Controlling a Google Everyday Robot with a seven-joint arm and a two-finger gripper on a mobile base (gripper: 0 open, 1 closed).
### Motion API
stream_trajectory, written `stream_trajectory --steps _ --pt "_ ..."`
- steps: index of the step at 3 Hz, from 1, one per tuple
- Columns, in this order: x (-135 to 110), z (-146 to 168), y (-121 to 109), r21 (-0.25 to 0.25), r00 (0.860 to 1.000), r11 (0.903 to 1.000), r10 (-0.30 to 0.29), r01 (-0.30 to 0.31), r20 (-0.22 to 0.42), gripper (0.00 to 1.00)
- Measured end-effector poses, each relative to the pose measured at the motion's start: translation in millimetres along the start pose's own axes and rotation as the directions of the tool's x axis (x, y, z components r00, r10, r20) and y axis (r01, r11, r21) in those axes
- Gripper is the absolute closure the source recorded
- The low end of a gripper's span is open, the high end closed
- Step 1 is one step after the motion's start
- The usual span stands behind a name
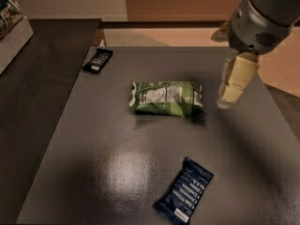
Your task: Pick green jalapeno chip bag
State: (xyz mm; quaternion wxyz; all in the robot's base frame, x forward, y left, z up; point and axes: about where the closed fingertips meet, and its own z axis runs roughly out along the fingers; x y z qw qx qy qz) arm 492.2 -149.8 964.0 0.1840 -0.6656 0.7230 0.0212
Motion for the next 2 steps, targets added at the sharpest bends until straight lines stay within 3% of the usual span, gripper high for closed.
stream_trajectory --steps 2 --pt "-22 49 -10 -0.057 1.000 0.9982 -0.019 0.018 0.000 0.00"
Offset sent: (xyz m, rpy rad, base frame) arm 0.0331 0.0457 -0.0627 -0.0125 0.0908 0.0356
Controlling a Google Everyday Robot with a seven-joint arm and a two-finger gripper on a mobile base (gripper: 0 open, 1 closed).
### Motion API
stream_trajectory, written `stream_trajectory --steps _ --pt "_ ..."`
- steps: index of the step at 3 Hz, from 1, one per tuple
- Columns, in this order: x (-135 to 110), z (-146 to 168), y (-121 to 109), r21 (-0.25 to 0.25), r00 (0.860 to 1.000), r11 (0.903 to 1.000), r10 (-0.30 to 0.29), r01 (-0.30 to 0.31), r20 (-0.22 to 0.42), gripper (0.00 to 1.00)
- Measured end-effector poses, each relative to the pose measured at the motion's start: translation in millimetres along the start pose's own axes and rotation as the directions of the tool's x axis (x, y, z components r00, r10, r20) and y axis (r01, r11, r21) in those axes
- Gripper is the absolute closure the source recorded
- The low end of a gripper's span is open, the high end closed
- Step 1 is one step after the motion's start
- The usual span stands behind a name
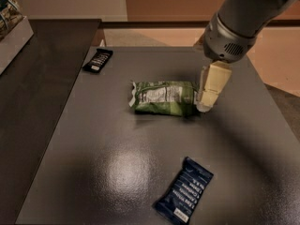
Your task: Pick green jalapeno chip bag
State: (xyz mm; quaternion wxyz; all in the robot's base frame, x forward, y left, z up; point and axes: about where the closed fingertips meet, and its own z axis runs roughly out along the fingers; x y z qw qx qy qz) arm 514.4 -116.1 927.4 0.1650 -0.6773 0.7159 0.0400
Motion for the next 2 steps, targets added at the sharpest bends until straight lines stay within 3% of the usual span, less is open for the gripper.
stream_trajectory --steps 2 --pt "-7 44 -4 -0.029 1.000 0.9996 -0.001 0.001 -0.010 0.00"
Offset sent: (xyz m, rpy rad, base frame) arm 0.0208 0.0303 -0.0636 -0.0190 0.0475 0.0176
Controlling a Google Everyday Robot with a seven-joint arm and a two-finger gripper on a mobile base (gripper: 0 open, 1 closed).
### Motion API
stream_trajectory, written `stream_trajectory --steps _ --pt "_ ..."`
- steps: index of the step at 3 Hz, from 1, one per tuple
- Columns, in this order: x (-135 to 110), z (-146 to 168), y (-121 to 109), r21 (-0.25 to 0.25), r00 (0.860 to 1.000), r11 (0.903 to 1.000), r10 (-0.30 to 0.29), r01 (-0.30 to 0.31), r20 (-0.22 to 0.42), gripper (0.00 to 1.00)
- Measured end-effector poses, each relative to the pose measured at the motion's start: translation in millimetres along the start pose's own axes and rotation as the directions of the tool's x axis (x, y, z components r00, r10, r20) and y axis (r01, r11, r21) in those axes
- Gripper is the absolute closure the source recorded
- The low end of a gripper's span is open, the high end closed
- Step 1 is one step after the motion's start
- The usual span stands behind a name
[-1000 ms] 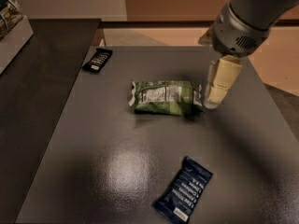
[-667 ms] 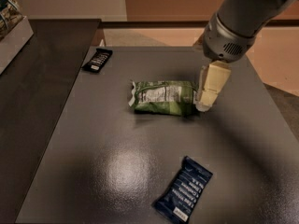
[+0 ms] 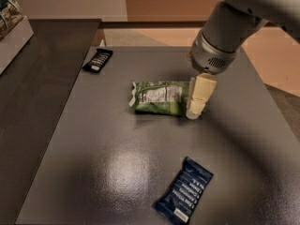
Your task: Pick green jalapeno chip bag
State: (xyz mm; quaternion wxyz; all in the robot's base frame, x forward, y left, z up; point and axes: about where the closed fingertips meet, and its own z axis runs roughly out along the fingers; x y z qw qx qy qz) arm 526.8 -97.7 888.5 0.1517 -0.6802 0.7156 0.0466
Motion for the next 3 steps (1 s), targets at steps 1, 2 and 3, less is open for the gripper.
stream_trajectory --steps 1,2,3 --pt "-6 17 -4 -0.009 1.000 0.9999 -0.012 0.012 0.000 0.00" --pt "-11 33 -6 -0.023 1.000 0.9995 -0.022 0.022 -0.003 0.00" --pt "-14 47 -9 -0.039 1.000 0.9988 -0.029 0.029 -0.010 0.00"
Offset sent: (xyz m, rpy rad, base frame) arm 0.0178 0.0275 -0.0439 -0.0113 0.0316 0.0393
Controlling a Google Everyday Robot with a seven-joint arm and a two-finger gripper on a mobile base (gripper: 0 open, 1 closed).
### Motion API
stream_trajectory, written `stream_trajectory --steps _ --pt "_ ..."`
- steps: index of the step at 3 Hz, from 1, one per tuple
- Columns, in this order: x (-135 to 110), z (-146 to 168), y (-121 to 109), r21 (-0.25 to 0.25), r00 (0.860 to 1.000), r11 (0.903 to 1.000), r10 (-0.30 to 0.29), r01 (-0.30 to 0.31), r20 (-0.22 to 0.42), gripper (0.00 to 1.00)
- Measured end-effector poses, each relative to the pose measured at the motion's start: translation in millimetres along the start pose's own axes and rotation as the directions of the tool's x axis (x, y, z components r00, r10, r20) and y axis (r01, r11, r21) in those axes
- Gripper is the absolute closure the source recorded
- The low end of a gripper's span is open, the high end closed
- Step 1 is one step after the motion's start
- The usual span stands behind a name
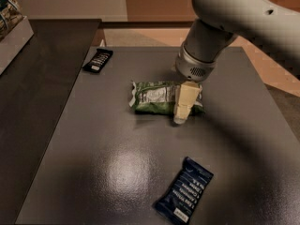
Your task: Pick green jalapeno chip bag
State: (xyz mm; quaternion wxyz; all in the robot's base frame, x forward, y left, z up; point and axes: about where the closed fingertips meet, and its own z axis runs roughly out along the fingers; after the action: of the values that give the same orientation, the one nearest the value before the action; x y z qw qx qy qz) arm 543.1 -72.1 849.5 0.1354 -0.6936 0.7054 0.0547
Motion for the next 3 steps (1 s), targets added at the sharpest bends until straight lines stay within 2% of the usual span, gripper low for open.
stream_trajectory --steps 1,2,3 --pt "-1.8 7.7 -3.3 -0.018 1.000 0.9998 -0.004 0.004 -0.006 0.00" --pt "-2.5 9.5 -5.0 -0.034 1.000 0.9994 -0.007 0.006 -0.007 0.18" --pt "-2.6 3.7 -3.6 -0.046 1.000 0.9989 -0.014 0.014 -0.005 0.48"
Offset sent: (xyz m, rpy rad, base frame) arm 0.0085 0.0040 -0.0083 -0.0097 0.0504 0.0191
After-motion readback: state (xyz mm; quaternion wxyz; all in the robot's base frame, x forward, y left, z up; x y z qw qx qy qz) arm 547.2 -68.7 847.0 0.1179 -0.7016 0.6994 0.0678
